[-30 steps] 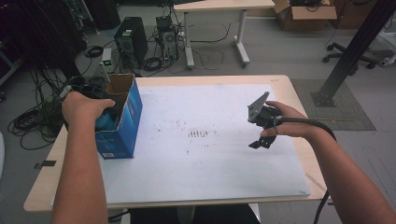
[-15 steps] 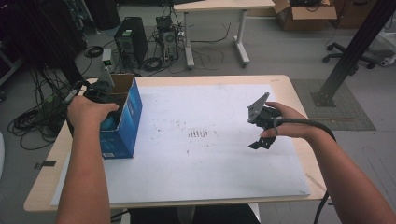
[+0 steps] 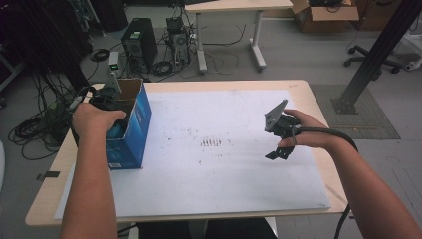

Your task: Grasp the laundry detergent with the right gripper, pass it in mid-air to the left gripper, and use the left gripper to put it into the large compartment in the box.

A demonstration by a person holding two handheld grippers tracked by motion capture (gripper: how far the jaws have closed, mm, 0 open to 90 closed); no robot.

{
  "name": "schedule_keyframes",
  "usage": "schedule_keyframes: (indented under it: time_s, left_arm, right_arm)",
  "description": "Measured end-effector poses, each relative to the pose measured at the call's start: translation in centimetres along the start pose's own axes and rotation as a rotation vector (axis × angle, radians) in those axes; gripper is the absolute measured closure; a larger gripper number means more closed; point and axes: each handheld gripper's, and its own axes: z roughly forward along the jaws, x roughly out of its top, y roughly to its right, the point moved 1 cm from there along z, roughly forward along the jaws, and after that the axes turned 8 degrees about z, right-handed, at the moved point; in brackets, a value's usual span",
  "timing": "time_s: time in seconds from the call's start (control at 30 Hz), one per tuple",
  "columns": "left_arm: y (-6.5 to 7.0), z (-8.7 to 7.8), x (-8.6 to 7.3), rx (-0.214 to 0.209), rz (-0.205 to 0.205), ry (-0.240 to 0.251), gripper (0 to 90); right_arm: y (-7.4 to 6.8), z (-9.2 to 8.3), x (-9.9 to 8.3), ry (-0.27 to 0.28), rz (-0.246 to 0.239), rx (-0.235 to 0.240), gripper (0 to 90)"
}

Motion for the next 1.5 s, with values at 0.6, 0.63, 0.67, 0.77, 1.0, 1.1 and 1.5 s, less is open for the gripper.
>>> schedule_keyframes:
  time_s: [0.6,0.63,0.67,0.77,1.0,1.1,1.5]
  left_arm:
    - [0.1,-0.1,0.0,0.007,0.009,-0.002,31.4]
    - [0.2,-0.2,0.0,0.011,0.01,-0.002,31.4]
    - [0.2,-0.3,0.0,0.015,0.01,-0.003,31.4]
    - [0.3,-0.5,0.0,0.018,0.013,-0.004,31.2]
    - [0.4,-1.4,0.0,0.025,0.015,0.012,27.9]
    - [0.3,-1.7,-0.1,0.028,0.009,0.017,25.0]
    - [0.7,-3.2,-0.7,0.071,0.021,0.027,23.4]
  right_arm:
    - [0.0,0.0,-0.2,0.003,0.003,-0.001,3.1]
    - [0.0,0.0,-0.2,0.006,0.004,0.0,3.1]
    - [0.0,0.0,-0.2,0.004,0.002,-0.001,3.1]
    - [0.0,0.0,-0.2,0.004,0.001,-0.002,3.1]
    - [0.0,0.1,-0.3,0.009,0.003,-0.002,3.1]
    - [0.0,0.1,-0.3,0.011,0.003,-0.003,3.1]
    - [-0.3,-0.2,-0.3,0.017,-0.004,-0.009,3.1]
